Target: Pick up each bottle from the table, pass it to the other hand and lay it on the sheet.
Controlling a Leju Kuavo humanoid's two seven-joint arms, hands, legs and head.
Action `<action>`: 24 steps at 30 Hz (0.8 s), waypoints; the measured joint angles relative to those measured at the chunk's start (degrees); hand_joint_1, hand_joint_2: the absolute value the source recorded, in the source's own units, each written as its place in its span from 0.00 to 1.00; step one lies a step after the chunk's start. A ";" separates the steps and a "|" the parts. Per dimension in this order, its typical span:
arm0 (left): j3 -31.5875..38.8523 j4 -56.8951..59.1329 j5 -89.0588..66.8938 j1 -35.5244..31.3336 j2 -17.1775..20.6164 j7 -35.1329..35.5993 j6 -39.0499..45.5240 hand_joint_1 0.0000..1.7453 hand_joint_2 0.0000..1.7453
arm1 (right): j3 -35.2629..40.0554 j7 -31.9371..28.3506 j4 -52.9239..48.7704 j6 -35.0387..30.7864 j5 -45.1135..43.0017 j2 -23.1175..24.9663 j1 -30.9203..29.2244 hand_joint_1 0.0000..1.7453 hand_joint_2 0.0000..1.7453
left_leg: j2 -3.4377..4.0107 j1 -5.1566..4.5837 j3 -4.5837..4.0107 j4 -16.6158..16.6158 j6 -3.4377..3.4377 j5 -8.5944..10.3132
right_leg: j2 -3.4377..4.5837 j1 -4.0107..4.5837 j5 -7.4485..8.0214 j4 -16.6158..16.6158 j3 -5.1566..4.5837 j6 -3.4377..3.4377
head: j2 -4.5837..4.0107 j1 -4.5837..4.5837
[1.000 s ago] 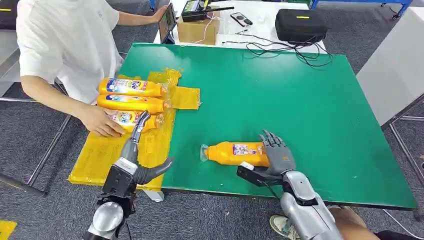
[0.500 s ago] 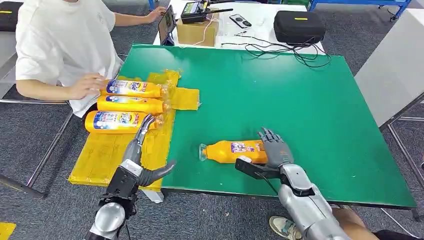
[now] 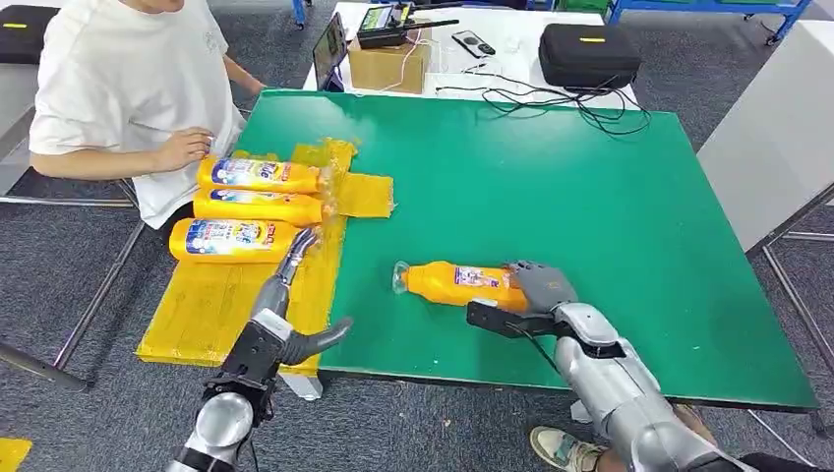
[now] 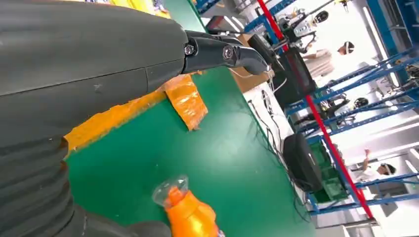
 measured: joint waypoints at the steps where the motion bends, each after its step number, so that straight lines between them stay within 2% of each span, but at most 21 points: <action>1: 0.02 0.50 0.52 -0.24 0.02 -0.52 -0.09 0.00 1.00 | -0.32 -4.53 0.06 1.39 -3.55 -0.28 -0.10 1.00 1.00 | 0.01 0.00 0.00 0.00 -0.01 -0.01 | 0.00 0.00 0.00 0.00 0.02 0.00 | 0.00 0.00; 3: 0.02 1.51 1.42 -0.95 0.04 -1.16 -0.33 0.00 1.00 | -0.98 -10.07 0.04 2.47 -8.74 -0.52 0.13 1.00 1.00 | 0.08 0.00 -0.02 0.00 -0.02 -0.06 | 0.11 0.00 0.00 0.01 0.02 0.00 | 0.00 -0.02; 6: 0.00 2.71 5.21 -1.88 -0.09 -1.97 -2.06 0.00 1.00 | -2.47 -16.67 -2.70 0.21 -18.62 0.37 3.37 1.00 1.00 | 0.08 0.05 -0.09 0.00 -0.06 -0.10 | 0.17 0.05 -0.01 0.02 -0.05 0.00 | 0.00 0.02; 11: 1.03 3.65 27.24 -1.08 -2.52 -0.63 -11.68 0.00 1.00 | -5.36 -20.93 -16.19 -6.60 -34.84 4.31 12.17 1.00 1.00 | 0.00 0.12 -0.69 0.00 -0.10 -0.05 | 0.15 0.08 -0.02 0.10 -0.60 0.00 | 0.00 -0.02; 13: 1.55 4.47 35.79 0.05 -4.56 0.07 -11.37 0.00 1.00 | -7.60 -22.83 -23.26 -11.97 -39.82 6.25 14.85 1.00 1.00 | -0.01 0.12 -0.73 0.00 -0.11 -0.06 | 0.15 0.07 -0.03 0.10 -0.65 0.00 | 0.00 -0.04; 16: 1.57 5.55 37.22 1.30 -6.19 -0.64 -8.54 0.00 1.00 | -9.33 -23.35 -30.39 -15.25 -41.63 7.70 16.93 1.00 1.00 | -0.02 0.10 -0.85 0.00 -0.10 -0.07 | 0.14 0.04 -0.05 0.06 -0.75 0.00 | 0.00 -0.02; 19: -0.12 5.99 31.16 3.00 -7.26 -5.39 -2.83 0.00 1.00 | -11.19 -25.21 -36.71 -18.23 -44.49 8.65 19.27 1.00 1.00 | -0.11 0.00 -0.93 0.00 -0.06 -0.10 | 0.09 -0.02 -0.06 0.04 -0.81 0.01 | 0.00 -0.02; 24: -9.34 5.94 21.22 5.85 -6.84 -12.39 -2.05 0.00 1.00 | -11.50 -22.98 -41.07 -12.35 -43.92 8.87 20.72 1.00 1.00 | -0.10 -0.03 -0.97 0.00 -0.05 -0.17 | 0.09 -0.05 -0.07 0.03 -0.84 0.02 | 0.00 -0.02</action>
